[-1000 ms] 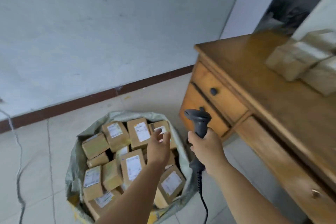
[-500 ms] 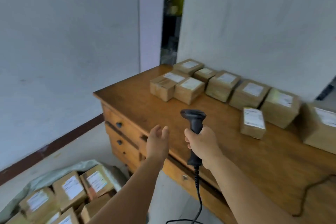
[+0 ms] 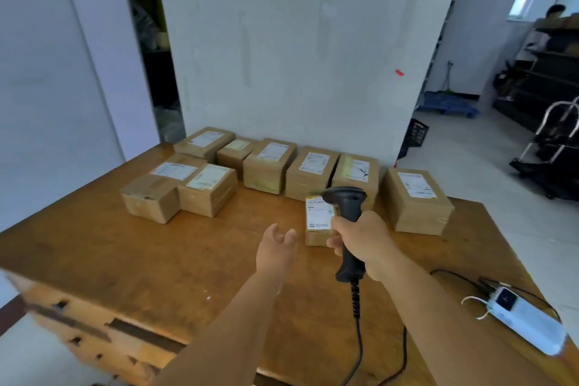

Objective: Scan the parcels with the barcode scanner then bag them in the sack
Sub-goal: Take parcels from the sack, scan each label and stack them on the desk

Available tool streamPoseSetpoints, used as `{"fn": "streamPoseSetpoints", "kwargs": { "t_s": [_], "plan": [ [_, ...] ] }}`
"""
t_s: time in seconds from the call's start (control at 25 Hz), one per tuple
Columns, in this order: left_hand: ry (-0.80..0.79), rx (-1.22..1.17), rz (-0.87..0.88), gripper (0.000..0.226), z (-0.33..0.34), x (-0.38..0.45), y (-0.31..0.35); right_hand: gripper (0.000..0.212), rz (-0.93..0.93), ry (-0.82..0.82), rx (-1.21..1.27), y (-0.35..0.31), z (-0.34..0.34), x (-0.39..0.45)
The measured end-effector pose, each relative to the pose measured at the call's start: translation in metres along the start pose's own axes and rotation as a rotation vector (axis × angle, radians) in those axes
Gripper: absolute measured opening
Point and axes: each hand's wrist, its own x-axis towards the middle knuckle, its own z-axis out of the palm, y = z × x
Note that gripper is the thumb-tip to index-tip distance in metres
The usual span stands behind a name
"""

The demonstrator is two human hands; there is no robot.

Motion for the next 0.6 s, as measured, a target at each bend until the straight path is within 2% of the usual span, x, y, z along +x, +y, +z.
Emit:
{"fn": "streamPoseSetpoints", "kwargs": {
  "t_s": [0.12,0.32,0.6],
  "plan": [
    [-0.086,0.113,0.002,0.053,0.022,0.030,0.009,0.013,0.054,0.017,-0.012,-0.012,-0.009,0.023],
    [-0.208,0.142,0.020,0.054,0.045,0.089,0.010,0.008,0.099,-0.020,-0.116,-0.030,-0.001,0.069],
    [-0.272,0.192,-0.103,0.063,0.070,0.143,-0.004,0.008,0.180,-0.019,-0.190,-0.039,0.017,0.121]
  ]
}}
